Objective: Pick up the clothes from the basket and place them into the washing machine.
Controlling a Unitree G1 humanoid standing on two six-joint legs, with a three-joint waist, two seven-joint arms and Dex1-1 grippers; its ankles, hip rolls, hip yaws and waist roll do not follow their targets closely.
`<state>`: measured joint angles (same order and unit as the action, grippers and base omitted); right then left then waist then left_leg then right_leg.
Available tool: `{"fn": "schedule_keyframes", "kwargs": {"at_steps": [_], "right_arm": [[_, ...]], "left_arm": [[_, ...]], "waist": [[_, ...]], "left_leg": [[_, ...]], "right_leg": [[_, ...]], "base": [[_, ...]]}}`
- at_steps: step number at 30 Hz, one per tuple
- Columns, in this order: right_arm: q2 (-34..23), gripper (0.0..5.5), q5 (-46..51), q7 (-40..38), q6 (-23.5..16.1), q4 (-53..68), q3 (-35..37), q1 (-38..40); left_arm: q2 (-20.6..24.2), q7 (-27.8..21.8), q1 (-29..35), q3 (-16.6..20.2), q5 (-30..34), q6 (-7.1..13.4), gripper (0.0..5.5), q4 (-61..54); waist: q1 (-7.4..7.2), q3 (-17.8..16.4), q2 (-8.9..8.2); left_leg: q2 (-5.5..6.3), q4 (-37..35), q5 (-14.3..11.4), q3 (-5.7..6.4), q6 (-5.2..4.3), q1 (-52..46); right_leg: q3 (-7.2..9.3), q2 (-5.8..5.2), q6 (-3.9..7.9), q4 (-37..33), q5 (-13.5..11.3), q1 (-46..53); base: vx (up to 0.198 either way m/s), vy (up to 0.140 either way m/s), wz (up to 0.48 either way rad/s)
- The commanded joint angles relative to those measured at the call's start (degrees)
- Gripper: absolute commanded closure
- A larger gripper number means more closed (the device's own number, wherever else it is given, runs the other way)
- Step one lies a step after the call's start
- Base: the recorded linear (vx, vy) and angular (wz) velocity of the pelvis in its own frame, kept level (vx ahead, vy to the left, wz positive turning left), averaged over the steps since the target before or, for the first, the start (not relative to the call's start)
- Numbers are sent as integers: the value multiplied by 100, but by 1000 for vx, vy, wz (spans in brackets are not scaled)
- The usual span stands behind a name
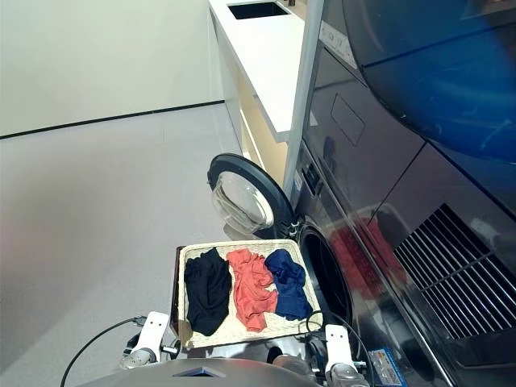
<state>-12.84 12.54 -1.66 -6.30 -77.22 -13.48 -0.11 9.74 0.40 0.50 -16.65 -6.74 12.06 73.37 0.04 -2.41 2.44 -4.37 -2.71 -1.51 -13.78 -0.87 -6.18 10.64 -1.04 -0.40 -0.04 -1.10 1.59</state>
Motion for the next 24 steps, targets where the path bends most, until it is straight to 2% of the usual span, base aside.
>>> {"fn": "schedule_keyframes", "kwargs": {"at_steps": [1, 9, 14, 24], "right_arm": [[91, 0, -22, 11, -86, -87, -82, -333], [99, 0, -350, -63, -73, 49, -285, -431], [158, 0, 273, 44, -209, 396, -187, -396], [180, 0, -55, 31, -314, 1198, -842, -518]], "left_arm": [[72, -2, 257, 48, 4, 120, 0, 64], [37, 14, 291, 196, -47, -17, 0, 298], [29, 103, 304, 180, -5, 26, 0, 254], [-32, 185, 482, 47, -389, 94, 0, -57]], "waist": [[-46, 33, -354], [-25, 75, -374], [-40, 61, -385], [-28, 3, -413]], "left_leg": [[173, -229, 282, 99, -108, -4], [194, -229, 241, 107, -75, -82], [208, -229, 219, 80, -70, -103], [256, -229, 208, 88, -48, -13]], "right_leg": [[-258, -421, 606, -496, -267, 441], [-308, -422, 595, -496, -263, 502], [-327, -434, 608, -496, -271, 512], [-340, -494, 649, -496, -320, 412]], "base": [[0, 0, 0], [0, 0, 0], [0, 0, 0], [0, 0, 0]]}}
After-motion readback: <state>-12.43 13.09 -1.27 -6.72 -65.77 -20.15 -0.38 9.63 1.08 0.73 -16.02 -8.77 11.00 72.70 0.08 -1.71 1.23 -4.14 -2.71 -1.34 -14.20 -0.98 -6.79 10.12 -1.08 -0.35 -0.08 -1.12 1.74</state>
